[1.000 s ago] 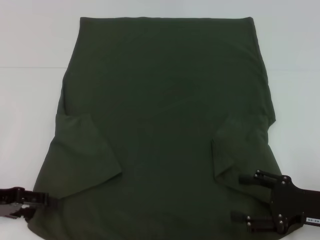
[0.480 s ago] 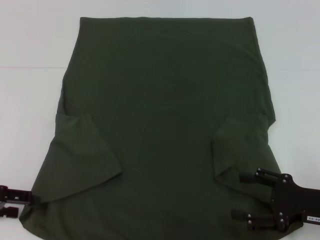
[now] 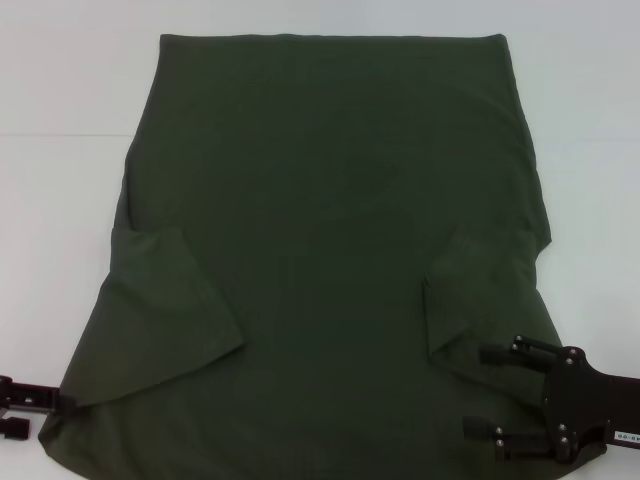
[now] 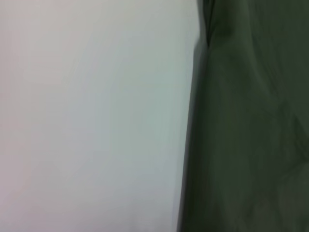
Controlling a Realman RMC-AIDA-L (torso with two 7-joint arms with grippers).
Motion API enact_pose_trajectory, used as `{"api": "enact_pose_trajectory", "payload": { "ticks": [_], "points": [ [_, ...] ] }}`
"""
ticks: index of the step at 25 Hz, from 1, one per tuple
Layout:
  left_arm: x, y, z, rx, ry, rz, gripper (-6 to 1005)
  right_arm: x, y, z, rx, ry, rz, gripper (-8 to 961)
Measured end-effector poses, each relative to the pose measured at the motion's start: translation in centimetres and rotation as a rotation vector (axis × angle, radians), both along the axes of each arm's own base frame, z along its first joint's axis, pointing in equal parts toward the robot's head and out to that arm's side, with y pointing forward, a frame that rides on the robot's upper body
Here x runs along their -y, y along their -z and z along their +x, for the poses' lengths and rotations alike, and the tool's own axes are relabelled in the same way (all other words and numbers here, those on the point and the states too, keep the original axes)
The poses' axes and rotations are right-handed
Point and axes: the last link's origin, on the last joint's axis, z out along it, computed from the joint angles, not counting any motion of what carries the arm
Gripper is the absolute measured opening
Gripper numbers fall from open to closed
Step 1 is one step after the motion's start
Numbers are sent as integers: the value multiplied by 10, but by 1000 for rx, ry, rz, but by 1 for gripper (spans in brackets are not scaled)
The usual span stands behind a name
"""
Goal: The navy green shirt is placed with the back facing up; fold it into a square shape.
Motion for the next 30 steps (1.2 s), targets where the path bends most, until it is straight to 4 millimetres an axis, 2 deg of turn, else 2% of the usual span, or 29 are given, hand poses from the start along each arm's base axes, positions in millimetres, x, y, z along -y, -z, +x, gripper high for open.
{"api": "enact_pose_trajectory", "payload": {
  "ticks": [30],
  "points": [
    [-4, 11, 6, 19, -48, -9, 887, 2, 1, 0, -7, 3, -6, 941]
  ]
}}
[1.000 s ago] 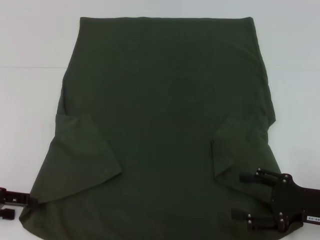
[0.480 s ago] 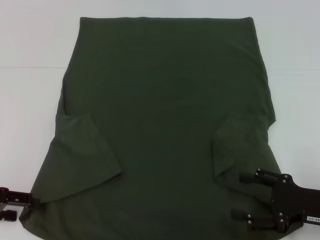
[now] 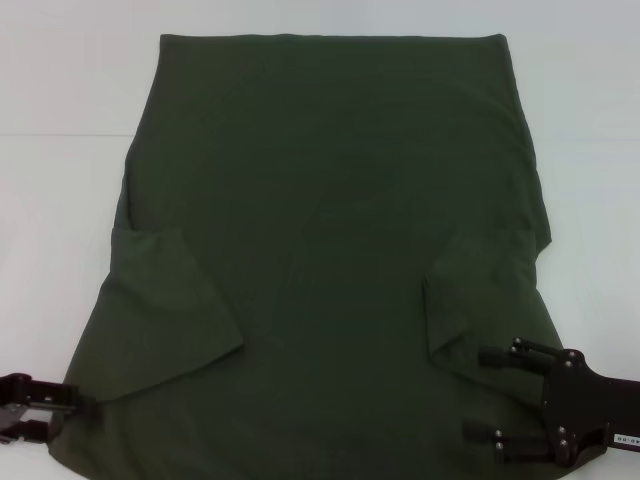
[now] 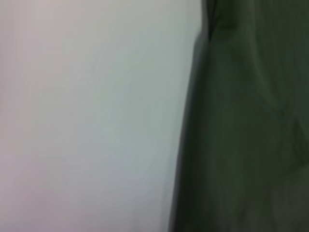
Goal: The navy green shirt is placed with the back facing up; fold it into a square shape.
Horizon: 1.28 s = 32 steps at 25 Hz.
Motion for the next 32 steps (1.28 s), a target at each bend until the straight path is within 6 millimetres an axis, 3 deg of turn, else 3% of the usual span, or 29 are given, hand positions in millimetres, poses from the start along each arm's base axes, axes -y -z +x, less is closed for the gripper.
{"api": "enact_pose_trajectory", "payload": {
  "ticks": [21, 32],
  "points": [
    [-15, 24, 25, 29, 47, -72, 887, 1, -1, -1, -6, -4, -3, 942],
    [-19, 19, 24, -2, 75, -51, 616, 2, -4, -2, -26, -7, 3, 941]
  ]
}}
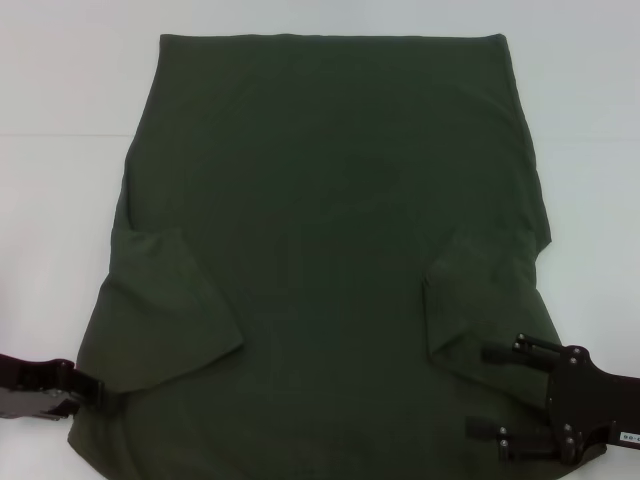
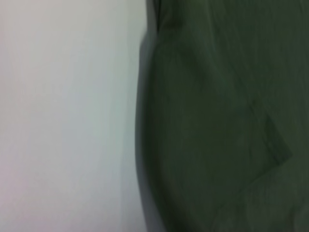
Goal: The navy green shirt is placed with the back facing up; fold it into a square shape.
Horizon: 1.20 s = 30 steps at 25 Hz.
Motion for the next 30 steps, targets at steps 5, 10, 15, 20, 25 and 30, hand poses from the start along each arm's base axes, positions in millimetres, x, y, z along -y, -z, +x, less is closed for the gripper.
{"api": "enact_pose_trajectory", "payload": {
  "ticks": [5, 10, 15, 20, 25, 30],
  "points": [
    [-1, 3, 1, -19, 10, -20, 506, -1, -1, 0, -1, 1, 3, 941],
    [0, 2, 0, -19, 6, -17, 159, -4, -5, 0, -17, 71, -25, 941],
    [-1, -1, -1, -15, 16, -1, 38, -17, -38, 1, -37, 337, -145, 942],
    [-3, -5, -2, 1, 38, 29, 21, -20, -89, 0, -32, 587, -297, 942],
    [-4, -8, -2, 6, 44, 42, 21, -26, -125, 1, 19, 901, -435, 939],
    [-5, -8, -1, 5, 49, 40, 21, -37, -127, 6, 149, 1107, -461, 936]
  ]
}}
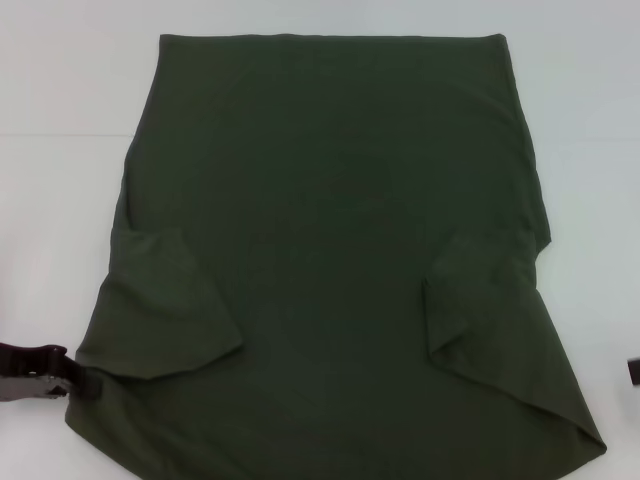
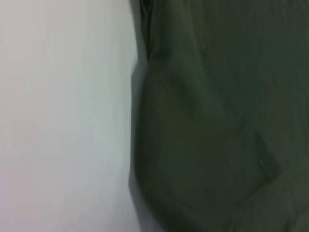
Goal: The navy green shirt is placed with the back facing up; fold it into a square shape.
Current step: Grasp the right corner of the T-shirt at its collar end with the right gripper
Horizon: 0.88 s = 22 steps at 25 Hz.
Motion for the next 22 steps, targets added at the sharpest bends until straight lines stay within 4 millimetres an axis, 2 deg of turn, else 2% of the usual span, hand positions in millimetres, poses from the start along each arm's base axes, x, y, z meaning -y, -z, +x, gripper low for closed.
{"api": "enact_pose_trajectory", "payload": {
  "ticks": [7, 22],
  "points": [
    [-1, -1, 1, 2, 1, 1, 22, -10, 15, 1, 149, 25, -89, 908],
    [1, 2, 0, 6, -6, -3, 22, -13, 47, 4, 184, -34, -131, 891]
  ]
}}
